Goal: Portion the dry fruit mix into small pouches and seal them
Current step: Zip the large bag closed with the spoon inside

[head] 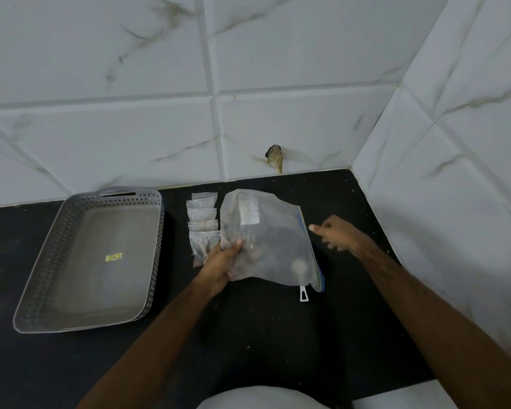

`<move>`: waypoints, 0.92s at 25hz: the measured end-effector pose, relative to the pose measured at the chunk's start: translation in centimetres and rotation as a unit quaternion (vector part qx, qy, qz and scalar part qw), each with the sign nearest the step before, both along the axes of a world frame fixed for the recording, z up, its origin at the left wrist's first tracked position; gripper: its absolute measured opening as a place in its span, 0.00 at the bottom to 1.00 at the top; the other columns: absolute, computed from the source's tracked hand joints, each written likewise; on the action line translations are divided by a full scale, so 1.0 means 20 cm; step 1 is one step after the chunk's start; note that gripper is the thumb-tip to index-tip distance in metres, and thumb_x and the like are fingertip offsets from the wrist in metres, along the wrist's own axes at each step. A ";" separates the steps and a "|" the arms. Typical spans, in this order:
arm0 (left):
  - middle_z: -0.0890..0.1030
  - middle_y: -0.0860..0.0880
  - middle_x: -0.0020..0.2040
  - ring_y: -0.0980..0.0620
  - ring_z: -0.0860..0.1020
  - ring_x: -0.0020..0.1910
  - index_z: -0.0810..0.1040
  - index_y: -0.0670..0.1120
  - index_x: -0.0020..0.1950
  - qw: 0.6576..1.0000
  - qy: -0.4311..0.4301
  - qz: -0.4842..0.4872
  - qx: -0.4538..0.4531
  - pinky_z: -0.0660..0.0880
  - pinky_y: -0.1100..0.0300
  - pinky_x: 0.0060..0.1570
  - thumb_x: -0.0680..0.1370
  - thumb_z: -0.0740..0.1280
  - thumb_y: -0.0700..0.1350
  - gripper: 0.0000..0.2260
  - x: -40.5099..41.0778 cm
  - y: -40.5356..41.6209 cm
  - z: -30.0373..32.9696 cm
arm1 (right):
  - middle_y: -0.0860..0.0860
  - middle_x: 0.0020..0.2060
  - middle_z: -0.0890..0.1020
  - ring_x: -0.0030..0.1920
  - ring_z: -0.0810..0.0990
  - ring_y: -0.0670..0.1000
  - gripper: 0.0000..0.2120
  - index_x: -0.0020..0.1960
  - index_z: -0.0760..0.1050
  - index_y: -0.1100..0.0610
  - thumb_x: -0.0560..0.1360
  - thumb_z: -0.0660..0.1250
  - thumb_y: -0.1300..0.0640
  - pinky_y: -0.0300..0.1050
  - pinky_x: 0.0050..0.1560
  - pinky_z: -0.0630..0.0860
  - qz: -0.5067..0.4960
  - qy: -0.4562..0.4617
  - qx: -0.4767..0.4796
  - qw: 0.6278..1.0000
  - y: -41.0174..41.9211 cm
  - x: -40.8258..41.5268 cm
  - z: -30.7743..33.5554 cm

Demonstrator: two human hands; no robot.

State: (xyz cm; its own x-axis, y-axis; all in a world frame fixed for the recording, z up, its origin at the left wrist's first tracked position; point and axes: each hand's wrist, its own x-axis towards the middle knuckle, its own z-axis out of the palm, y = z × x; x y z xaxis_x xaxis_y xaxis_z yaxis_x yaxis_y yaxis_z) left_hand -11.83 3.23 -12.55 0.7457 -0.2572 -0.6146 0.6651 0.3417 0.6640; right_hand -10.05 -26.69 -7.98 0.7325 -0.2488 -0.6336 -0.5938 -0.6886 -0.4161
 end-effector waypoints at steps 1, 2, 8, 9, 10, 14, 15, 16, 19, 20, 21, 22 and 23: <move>0.86 0.45 0.58 0.45 0.85 0.56 0.78 0.46 0.64 1.000 0.001 0.008 -0.004 0.81 0.45 0.54 0.80 0.69 0.42 0.13 0.00 -0.01 0.00 | 0.60 0.61 0.81 0.58 0.82 0.58 0.27 0.69 0.71 0.61 0.81 0.62 0.41 0.56 0.60 0.77 -0.013 0.020 0.026 0.999 0.00 -0.05 -0.02; 0.86 0.45 0.58 0.45 0.85 0.56 0.78 0.46 0.64 1.000 0.001 0.014 -0.005 0.81 0.45 0.55 0.80 0.69 0.42 0.12 0.00 -0.02 0.00 | 0.60 0.60 0.82 0.57 0.82 0.58 0.26 0.69 0.70 0.60 0.82 0.62 0.41 0.55 0.58 0.76 -0.028 0.037 0.051 0.998 0.00 -0.10 -0.03; 0.85 0.44 0.60 0.44 0.83 0.59 0.77 0.46 0.65 0.999 -0.028 0.019 -0.031 0.79 0.44 0.59 0.82 0.67 0.42 0.12 0.00 -0.06 0.03 | 0.56 0.55 0.83 0.53 0.82 0.54 0.21 0.61 0.76 0.58 0.75 0.75 0.47 0.53 0.54 0.80 -0.156 0.016 0.199 0.967 0.01 -0.21 -0.09; 0.85 0.44 0.59 0.44 0.83 0.59 0.78 0.46 0.63 0.999 -0.034 0.024 -0.031 0.79 0.44 0.60 0.82 0.67 0.42 0.10 0.01 -0.07 0.03 | 0.56 0.55 0.83 0.53 0.83 0.55 0.19 0.60 0.77 0.58 0.74 0.76 0.50 0.53 0.51 0.81 -0.174 0.001 0.230 0.958 0.01 -0.21 -0.07; 0.85 0.44 0.59 0.44 0.83 0.59 0.79 0.46 0.62 0.999 -0.038 0.027 -0.028 0.79 0.45 0.60 0.82 0.67 0.42 0.09 0.01 -0.08 0.04 | 0.56 0.55 0.83 0.53 0.83 0.56 0.18 0.60 0.77 0.59 0.74 0.76 0.54 0.53 0.48 0.82 -0.189 -0.019 0.262 0.946 0.01 -0.19 -0.04; 0.84 0.44 0.61 0.46 0.84 0.59 0.77 0.43 0.66 0.998 -0.057 0.035 0.005 0.81 0.49 0.58 0.82 0.68 0.45 0.14 0.04 -0.07 0.03 | 0.56 0.43 0.82 0.43 0.82 0.53 0.05 0.50 0.76 0.61 0.77 0.70 0.66 0.47 0.41 0.82 -0.221 -0.155 0.355 0.895 -0.01 -0.10 0.13; 0.84 0.44 0.62 0.46 0.83 0.59 0.76 0.43 0.68 0.998 -0.059 0.037 0.007 0.81 0.48 0.59 0.81 0.68 0.46 0.16 0.05 -0.08 0.03 | 0.55 0.41 0.81 0.41 0.81 0.52 0.05 0.48 0.76 0.60 0.77 0.70 0.67 0.44 0.40 0.81 -0.201 -0.194 0.358 0.891 -0.01 -0.07 0.18; 0.83 0.44 0.62 0.45 0.83 0.60 0.76 0.43 0.69 0.997 -0.059 0.041 0.006 0.79 0.47 0.61 0.81 0.68 0.48 0.18 0.05 -0.08 0.03 | 0.54 0.39 0.80 0.40 0.79 0.51 0.06 0.46 0.76 0.59 0.77 0.69 0.68 0.42 0.41 0.80 -0.174 -0.225 0.356 0.890 -0.01 -0.03 0.22; 0.83 0.44 0.64 0.45 0.81 0.64 0.75 0.43 0.71 0.996 -0.058 0.059 -0.019 0.74 0.46 0.68 0.82 0.65 0.53 0.21 0.06 -0.11 0.04 | 0.52 0.38 0.79 0.40 0.76 0.49 0.07 0.45 0.77 0.57 0.77 0.70 0.67 0.44 0.46 0.74 -0.112 -0.283 0.316 0.899 0.01 0.06 0.30; 0.82 0.44 0.65 0.45 0.80 0.65 0.75 0.43 0.71 0.995 -0.050 0.069 -0.044 0.73 0.46 0.69 0.83 0.62 0.55 0.22 0.06 -0.11 0.05 | 0.51 0.38 0.79 0.40 0.76 0.48 0.07 0.45 0.77 0.56 0.77 0.70 0.66 0.45 0.47 0.74 -0.107 -0.303 0.295 0.900 0.02 0.08 0.33; 0.81 0.43 0.66 0.44 0.79 0.66 0.74 0.43 0.71 0.994 -0.041 0.080 -0.063 0.73 0.45 0.69 0.83 0.60 0.57 0.23 0.07 -0.11 0.07 | 0.51 0.38 0.79 0.39 0.77 0.48 0.07 0.44 0.77 0.55 0.78 0.70 0.65 0.45 0.46 0.73 -0.109 -0.322 0.276 0.899 0.02 0.11 0.35; 0.82 0.42 0.65 0.43 0.80 0.65 0.75 0.44 0.71 0.993 -0.038 0.091 -0.071 0.74 0.43 0.67 0.84 0.58 0.57 0.22 0.07 -0.11 0.08 | 0.51 0.39 0.80 0.40 0.77 0.48 0.07 0.44 0.77 0.54 0.78 0.71 0.63 0.45 0.46 0.74 -0.112 -0.341 0.259 0.897 0.02 0.13 0.36; 0.82 0.42 0.63 0.42 0.81 0.63 0.75 0.43 0.69 0.992 -0.043 0.100 -0.066 0.77 0.42 0.63 0.85 0.58 0.56 0.21 0.07 -0.10 0.09 | 0.51 0.40 0.80 0.40 0.77 0.48 0.05 0.45 0.78 0.54 0.78 0.71 0.62 0.45 0.46 0.74 -0.112 -0.354 0.245 0.896 0.01 0.15 0.37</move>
